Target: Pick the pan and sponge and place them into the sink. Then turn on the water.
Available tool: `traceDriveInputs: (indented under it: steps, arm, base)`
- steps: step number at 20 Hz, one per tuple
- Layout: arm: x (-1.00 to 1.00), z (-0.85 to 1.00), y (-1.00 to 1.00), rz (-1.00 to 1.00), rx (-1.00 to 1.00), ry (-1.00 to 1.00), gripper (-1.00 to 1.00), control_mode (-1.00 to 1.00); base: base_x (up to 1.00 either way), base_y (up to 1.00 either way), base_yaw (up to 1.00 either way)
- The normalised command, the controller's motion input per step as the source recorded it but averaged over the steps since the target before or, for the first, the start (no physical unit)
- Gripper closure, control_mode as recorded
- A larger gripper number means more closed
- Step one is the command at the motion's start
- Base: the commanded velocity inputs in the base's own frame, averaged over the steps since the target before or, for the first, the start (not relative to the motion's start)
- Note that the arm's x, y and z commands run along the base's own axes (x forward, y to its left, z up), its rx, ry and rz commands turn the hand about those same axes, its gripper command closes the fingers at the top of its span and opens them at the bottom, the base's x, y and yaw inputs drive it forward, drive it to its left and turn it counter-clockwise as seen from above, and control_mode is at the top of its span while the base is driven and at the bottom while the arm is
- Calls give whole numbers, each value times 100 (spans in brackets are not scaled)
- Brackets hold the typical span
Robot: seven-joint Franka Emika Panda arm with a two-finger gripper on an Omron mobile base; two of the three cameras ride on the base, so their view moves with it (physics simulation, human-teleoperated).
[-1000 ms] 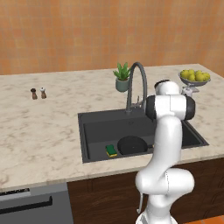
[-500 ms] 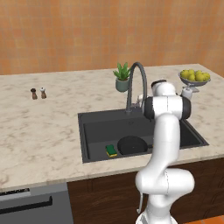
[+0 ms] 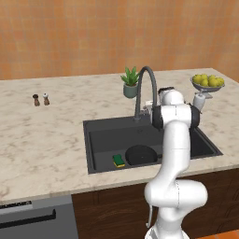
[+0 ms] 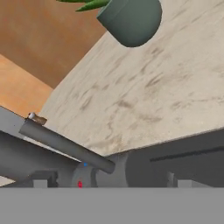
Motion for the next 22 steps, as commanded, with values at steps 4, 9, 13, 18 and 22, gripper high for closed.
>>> traceDriveInputs:
  steps: [4,9,13,18,22]
  arm:
    - [39,-8,4,0,0,0,-100,-100]
    - [12,-24,-3,0,4,2,100,-100]
    - [0,-11,-19,0,5,6,100,-100]
    - [0,-27,-5,-3,18,12,100,-100]
    - [0,-24,-13,-10,28,21,100,-100]
  base:
    - [0,0,0]
    - [0,0,0]
    - [0,0,0]
    - [0,0,0]
    - [0,0,0]
